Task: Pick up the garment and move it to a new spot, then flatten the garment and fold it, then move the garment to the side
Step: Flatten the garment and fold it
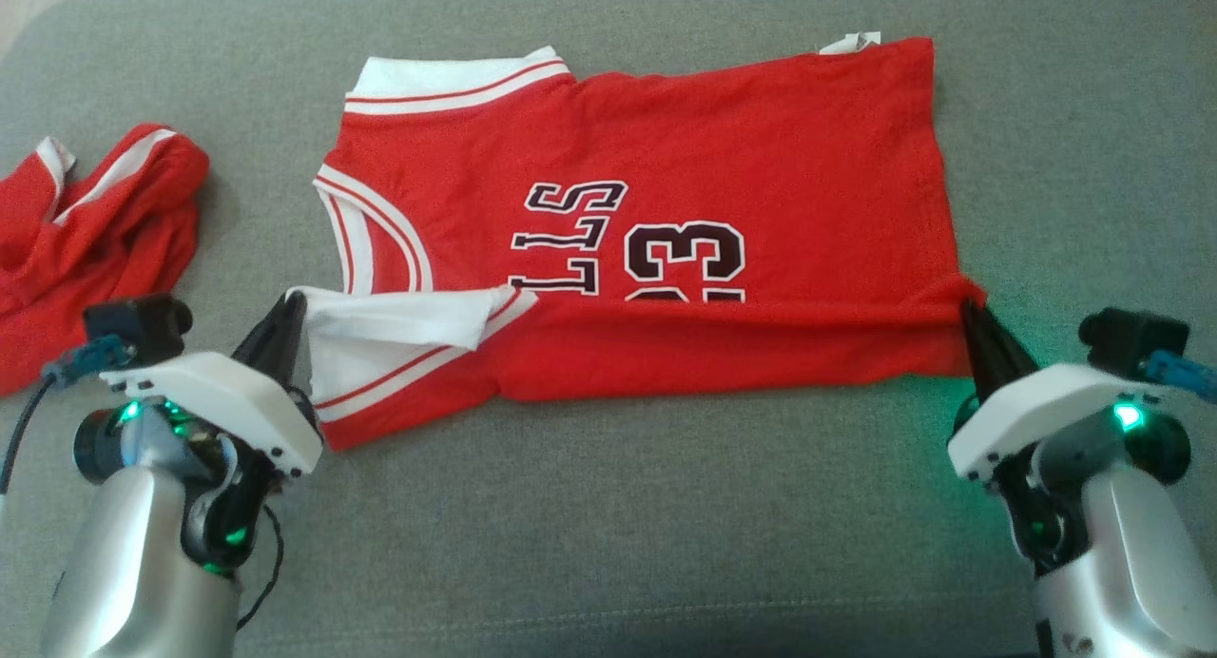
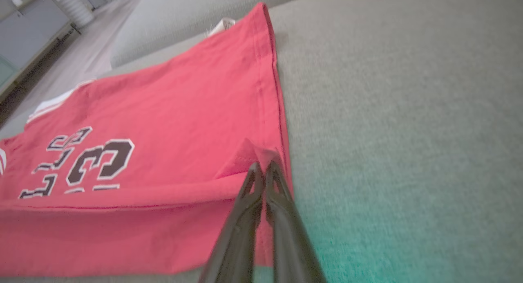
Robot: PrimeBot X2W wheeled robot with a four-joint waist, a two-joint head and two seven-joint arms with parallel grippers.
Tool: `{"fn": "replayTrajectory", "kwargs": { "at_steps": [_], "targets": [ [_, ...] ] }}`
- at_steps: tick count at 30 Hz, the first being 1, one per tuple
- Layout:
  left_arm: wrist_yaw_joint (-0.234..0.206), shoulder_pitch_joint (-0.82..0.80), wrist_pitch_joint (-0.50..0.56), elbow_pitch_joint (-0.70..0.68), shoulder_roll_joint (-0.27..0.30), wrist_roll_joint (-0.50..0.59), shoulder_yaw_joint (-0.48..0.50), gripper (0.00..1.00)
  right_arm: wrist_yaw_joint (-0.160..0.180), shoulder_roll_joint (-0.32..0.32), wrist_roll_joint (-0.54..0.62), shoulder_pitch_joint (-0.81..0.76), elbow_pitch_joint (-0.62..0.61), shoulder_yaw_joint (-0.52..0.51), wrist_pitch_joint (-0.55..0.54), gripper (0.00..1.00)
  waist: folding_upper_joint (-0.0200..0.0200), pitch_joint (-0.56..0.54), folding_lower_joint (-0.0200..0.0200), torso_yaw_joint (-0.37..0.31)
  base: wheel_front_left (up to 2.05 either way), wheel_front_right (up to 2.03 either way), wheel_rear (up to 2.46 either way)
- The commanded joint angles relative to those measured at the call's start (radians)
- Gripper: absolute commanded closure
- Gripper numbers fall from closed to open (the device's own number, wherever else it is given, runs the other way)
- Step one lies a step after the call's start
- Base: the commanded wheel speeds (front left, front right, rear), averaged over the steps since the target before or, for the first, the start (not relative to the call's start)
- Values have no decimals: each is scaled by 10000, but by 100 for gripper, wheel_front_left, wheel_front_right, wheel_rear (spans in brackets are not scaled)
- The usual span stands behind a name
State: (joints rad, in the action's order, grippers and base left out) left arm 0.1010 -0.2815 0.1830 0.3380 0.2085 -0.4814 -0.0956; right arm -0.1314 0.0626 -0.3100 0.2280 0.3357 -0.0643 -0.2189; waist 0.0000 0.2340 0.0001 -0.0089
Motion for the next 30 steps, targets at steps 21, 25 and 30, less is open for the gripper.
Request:
{"fn": "replayTrajectory", "kwargs": {
  "at_steps": [21,25,30],
  "targets": [
    [-1040,1511,-4369,-1716,-496,1345,500,0,7,218,1333,-1024,-2315,711,3228,0,0,-68,-1,151,0,0,0],
    [-1144,2085,-4409,-2096,-593,1622,335,0,7,160,1390,-1480,-2621,812,3084,0,0,-237,-1,171,0,0,0],
    [-1184,2474,-4423,-2173,-694,1730,177,0,7,108,1374,-1841,-2769,859,2936,0,0,-385,-1,196,0,0,0]
  ]
}}
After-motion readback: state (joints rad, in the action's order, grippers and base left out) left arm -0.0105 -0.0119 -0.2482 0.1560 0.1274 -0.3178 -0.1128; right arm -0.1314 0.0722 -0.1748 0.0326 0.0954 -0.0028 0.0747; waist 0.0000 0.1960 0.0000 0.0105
